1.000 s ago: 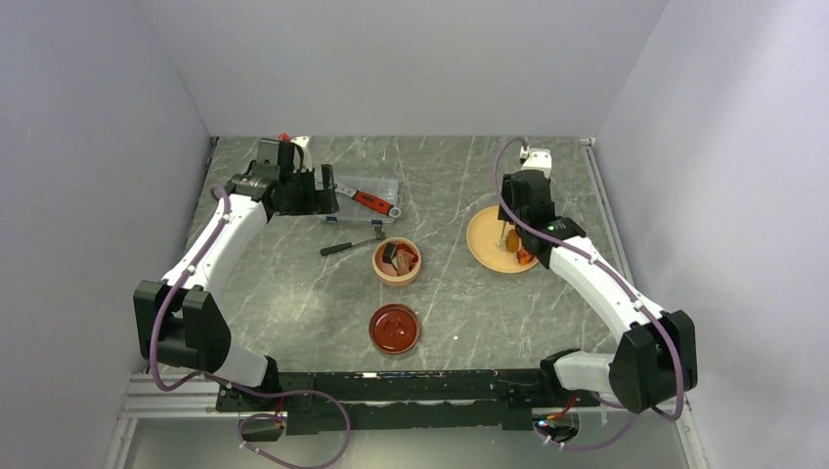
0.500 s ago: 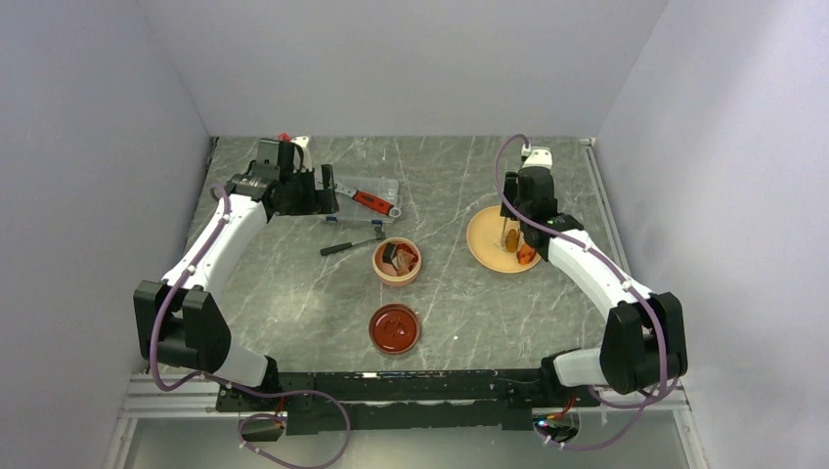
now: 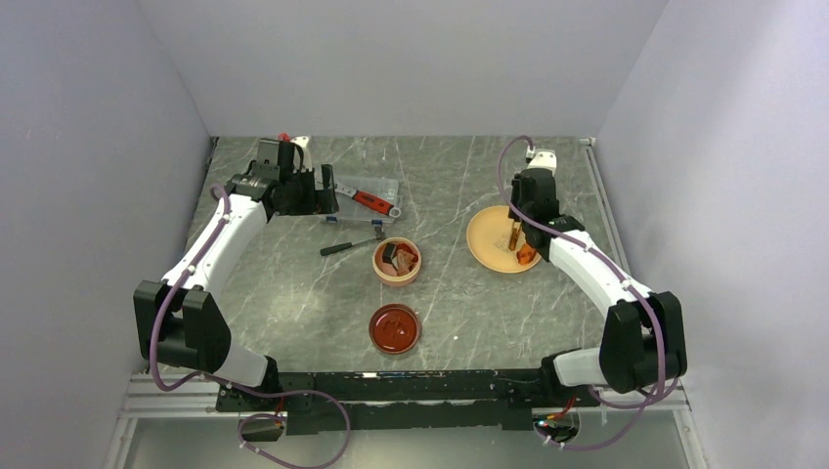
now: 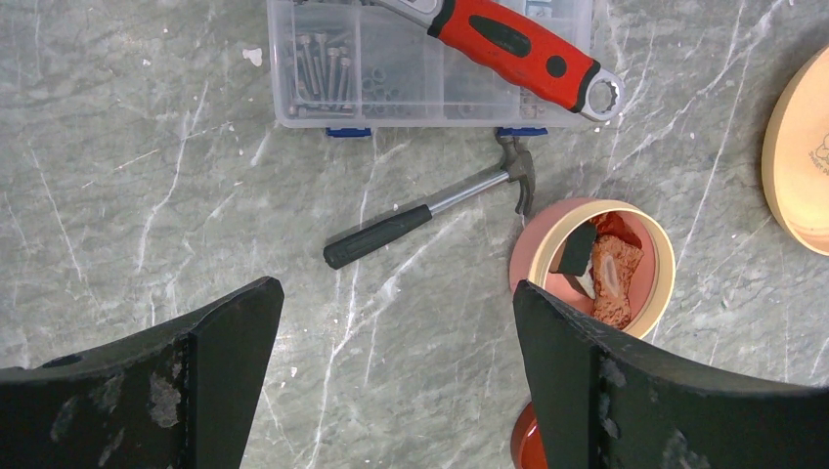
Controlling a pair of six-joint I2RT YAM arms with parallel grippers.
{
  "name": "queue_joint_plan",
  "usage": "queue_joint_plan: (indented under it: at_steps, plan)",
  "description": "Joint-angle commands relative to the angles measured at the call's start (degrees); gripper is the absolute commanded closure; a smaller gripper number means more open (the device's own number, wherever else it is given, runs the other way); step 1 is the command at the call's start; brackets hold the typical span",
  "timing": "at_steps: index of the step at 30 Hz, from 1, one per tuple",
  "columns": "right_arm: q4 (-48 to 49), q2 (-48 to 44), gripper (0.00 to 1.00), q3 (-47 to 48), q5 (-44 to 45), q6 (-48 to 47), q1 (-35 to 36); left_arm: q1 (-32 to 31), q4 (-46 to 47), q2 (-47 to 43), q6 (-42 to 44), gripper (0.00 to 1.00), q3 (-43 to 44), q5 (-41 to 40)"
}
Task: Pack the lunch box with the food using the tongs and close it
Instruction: Pick up the fake food from the plate, then place the fake food in the packing box.
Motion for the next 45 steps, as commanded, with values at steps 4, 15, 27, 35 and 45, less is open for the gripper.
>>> queue_joint_plan:
  at_steps: [4,15,27,35,45]
  plan:
    - [1.1,-4.59,0.8,-0.99,-1.39,0.78,-0.14,0.26,1.86,-0.51,0.38,0.06,0.13,-0.28]
    - [-2.64,-14.56,0.87,3.76,-7.19,-1.96,9.97,0.26,1.93,-0.95,0.31,0.06,0.06,-0.44]
    - [4.51,-6.39,0.87,10.07,-18.57,-3.35,26.29,0.26,1.74,-1.31,0.47,0.06,-0.02,-0.91]
    - [5.66,2.66,0.87,14.08,-26.51,-5.8,29.58,0.26,1.68,-1.38,0.56,0.06,0.08,-1.14]
    - [5.67,7.76,0.87,16.3,-29.38,-6.68,31.71,0.26,1.6,-1.57,0.72,0.06,0.2,-1.0]
